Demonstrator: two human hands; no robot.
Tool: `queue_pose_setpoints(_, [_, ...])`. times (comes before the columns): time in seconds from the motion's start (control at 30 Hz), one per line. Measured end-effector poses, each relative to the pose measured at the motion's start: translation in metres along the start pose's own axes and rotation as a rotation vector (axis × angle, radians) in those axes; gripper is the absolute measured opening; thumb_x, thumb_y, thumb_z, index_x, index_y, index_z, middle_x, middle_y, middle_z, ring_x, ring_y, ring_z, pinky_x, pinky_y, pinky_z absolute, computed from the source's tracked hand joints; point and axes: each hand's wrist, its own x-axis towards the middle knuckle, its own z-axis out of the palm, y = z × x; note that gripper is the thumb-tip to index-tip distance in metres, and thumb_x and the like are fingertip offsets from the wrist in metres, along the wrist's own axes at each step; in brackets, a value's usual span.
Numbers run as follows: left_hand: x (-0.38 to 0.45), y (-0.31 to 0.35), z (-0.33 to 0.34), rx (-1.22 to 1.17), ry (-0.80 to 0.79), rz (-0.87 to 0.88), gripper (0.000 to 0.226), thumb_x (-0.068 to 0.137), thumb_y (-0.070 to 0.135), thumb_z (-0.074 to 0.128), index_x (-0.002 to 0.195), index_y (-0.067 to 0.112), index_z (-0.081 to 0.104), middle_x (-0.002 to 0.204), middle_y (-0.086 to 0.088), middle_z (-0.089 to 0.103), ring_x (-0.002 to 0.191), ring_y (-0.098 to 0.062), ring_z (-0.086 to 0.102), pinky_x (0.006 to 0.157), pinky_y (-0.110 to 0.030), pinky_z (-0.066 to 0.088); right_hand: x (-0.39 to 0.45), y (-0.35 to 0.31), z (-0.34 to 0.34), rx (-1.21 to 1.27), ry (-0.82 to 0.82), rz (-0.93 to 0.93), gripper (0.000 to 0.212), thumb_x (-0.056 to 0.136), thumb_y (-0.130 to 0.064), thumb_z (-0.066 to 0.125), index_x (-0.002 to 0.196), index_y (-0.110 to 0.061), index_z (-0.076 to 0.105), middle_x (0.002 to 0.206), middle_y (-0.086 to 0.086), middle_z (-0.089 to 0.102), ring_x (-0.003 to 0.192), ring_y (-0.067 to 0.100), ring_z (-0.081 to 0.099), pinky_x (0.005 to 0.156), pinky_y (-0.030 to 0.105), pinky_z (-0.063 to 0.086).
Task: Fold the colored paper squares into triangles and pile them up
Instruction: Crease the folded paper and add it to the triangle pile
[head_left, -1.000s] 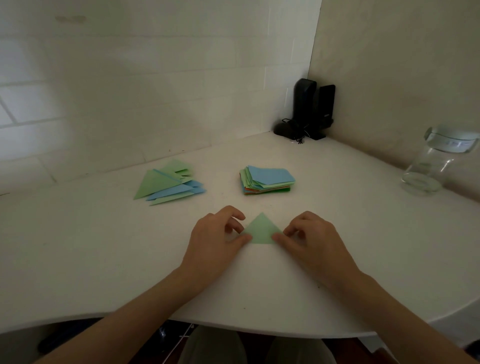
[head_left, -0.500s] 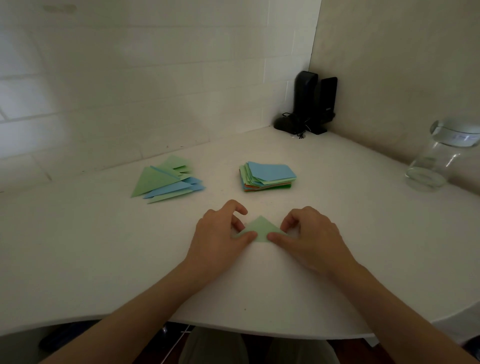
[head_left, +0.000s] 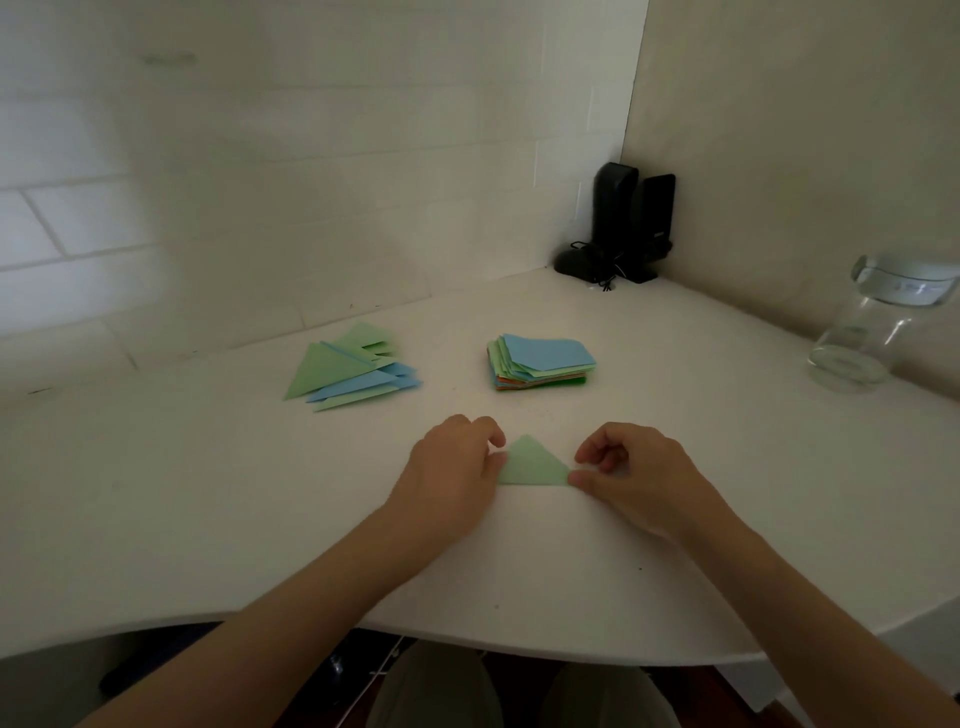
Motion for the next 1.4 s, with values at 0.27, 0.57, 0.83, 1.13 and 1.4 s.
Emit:
queue_pose_setpoints(0.27, [0.016, 0.015, 0.0, -0.034, -0.168, -0.163, 0.042, 0.082, 0.035, 0.07, 0.118, 0.022, 0.053, 0.11, -0.001, 0.054, 0.097, -0.017, 0.054, 0.083, -0.026, 0.043, -0.004, -0.002, -0.001, 0.012, 0.015, 0.0, 0.015, 0.075, -0.026, 0.076, 0.084, -0.025, 0.065, 0.082, -0.009, 0.058, 0.077, 0.004, 0.054, 0.062, 0.002, 0.037])
queue_pose_setpoints(0.57, [0.018, -0.015, -0.013, -0.236, -0.008, -0.151, 0.008, 0.086, 0.019, 0.065, 0.09, 0.024, 0.062, 0.079, 0.008, 0.065, 0.063, 0.003, 0.052, 0.054, -0.005, 0.036, 0.0, 0.002, -0.005, -0.001, -0.013, -0.004, 0.015, 0.076, -0.025, 0.075, 0.08, -0.032, 0.063, 0.085, -0.01, 0.064, 0.078, 0.0, 0.058, 0.062, 0.001, 0.039])
queue_pose_setpoints(0.83, [0.063, -0.089, -0.059, -0.133, 0.248, -0.351, 0.011, 0.081, 0.024, 0.072, 0.087, 0.019, 0.065, 0.079, 0.001, 0.065, 0.076, -0.017, 0.058, 0.066, -0.023, 0.038, 0.021, -0.012, -0.001, -0.036, 0.188, -0.086, 0.002, 0.083, -0.027, 0.067, 0.083, -0.026, 0.066, 0.078, -0.019, 0.062, 0.067, 0.001, 0.059, 0.062, 0.011, 0.044])
queue_pose_setpoints(1.13, [0.073, -0.146, -0.075, -0.083, 0.351, -0.413, 0.01, 0.083, 0.029, 0.068, 0.089, 0.022, 0.065, 0.08, 0.0, 0.062, 0.079, -0.02, 0.057, 0.075, -0.03, 0.044, 0.098, -0.026, 0.011, -0.198, 0.291, -0.221, 0.033, 0.089, -0.029, 0.06, 0.119, -0.016, 0.062, 0.117, 0.001, 0.062, 0.105, 0.017, 0.057, 0.094, 0.033, 0.043])
queue_pose_setpoints(1.4, [0.077, -0.187, -0.074, -0.099, 0.444, -0.476, 0.01, 0.087, 0.026, 0.064, 0.093, 0.019, 0.065, 0.085, -0.002, 0.062, 0.08, -0.018, 0.053, 0.074, -0.026, 0.038, 0.114, -0.02, 0.033, -0.373, 0.141, -0.188, 0.039, 0.091, -0.043, 0.053, 0.124, -0.022, 0.058, 0.126, -0.006, 0.06, 0.118, 0.016, 0.051, 0.098, 0.037, 0.035])
